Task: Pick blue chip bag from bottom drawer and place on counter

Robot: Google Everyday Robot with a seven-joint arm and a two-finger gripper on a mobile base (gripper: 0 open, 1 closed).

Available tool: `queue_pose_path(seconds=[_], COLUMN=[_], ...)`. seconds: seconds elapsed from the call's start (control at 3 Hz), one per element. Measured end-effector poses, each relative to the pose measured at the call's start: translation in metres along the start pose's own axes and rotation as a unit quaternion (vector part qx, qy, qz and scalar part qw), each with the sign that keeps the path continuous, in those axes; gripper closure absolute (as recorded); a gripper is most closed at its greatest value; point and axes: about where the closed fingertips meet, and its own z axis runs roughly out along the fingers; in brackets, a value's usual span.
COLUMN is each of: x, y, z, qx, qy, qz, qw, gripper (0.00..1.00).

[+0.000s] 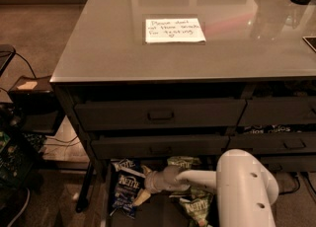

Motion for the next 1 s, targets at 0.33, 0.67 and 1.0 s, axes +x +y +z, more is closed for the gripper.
queue_pose_path(seconds=[0.33,0.67,1.0], x=[0.0075,0.0140,0.0152], y=[-0.0074,-0.0127,-0.0134], z=[0.0112,0.0198,0.0205], qx=[-0.007,-0.013,-0.016], qy=[0.006,0.011,0.009], qz=[0.007,0.015,0.023], qw=[0.9999,0.9997,0.9996], gripper=[0.00,0.19,0.41])
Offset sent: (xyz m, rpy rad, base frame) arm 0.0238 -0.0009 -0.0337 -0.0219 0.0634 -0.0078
